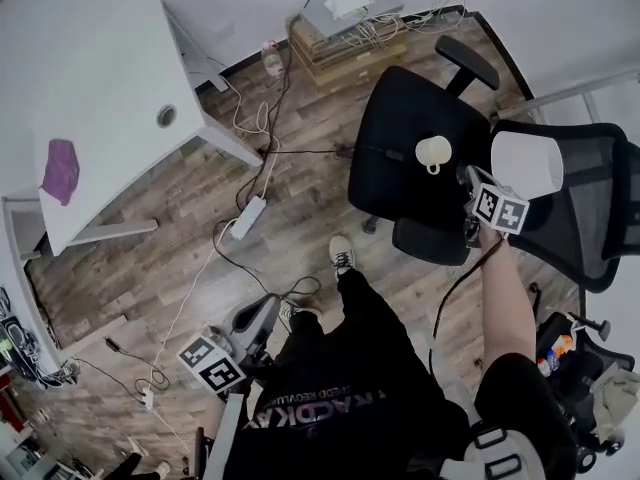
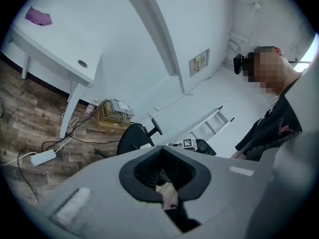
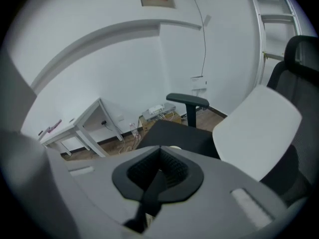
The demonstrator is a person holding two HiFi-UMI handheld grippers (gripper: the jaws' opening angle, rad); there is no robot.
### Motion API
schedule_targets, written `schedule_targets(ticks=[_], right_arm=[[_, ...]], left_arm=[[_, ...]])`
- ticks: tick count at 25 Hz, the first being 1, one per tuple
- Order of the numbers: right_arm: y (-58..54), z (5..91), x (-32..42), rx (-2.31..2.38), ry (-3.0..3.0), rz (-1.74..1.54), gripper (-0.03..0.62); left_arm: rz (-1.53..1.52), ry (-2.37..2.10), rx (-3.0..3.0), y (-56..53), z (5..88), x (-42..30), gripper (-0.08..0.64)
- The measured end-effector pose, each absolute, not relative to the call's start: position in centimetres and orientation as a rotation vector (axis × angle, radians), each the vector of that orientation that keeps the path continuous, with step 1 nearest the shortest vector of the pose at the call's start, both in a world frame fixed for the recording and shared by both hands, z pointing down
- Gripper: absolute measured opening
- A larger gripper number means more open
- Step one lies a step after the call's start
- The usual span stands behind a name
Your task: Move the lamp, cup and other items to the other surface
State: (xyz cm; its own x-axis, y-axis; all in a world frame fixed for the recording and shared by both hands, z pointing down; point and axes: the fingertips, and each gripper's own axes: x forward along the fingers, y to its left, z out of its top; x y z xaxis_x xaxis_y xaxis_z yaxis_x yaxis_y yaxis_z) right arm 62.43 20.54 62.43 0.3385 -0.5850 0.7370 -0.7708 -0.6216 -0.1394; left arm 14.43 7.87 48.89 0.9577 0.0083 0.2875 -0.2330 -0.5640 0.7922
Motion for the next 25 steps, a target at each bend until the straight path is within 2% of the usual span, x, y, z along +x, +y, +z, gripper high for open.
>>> schedule_targets(ticks=[5, 11, 19, 25], right_arm=[[16.8, 51.5, 55.0, 2.435, -1.565, 0.995, 0.005], [8.4, 43.0, 36.2, 2.167, -2.080, 0.889, 0.005], [1.6, 41.1, 7.8, 1.420, -2.620, 0.848, 0.005], [1.9, 39.5, -4.6, 1.103, -2.806, 0.906, 0.005]], left_arm=[[0.238, -0.151, 2.176, 7.2, 47.6, 11.4, 0.003], [0.151, -0.151, 2.221, 6.0, 44.5, 5.0, 0.003], [0.032, -0.345, 2.279, 4.2, 42.4, -5.4, 0.002], [-0.055, -0.495, 2.284, 4.2, 42.0, -11.9, 0.002]])
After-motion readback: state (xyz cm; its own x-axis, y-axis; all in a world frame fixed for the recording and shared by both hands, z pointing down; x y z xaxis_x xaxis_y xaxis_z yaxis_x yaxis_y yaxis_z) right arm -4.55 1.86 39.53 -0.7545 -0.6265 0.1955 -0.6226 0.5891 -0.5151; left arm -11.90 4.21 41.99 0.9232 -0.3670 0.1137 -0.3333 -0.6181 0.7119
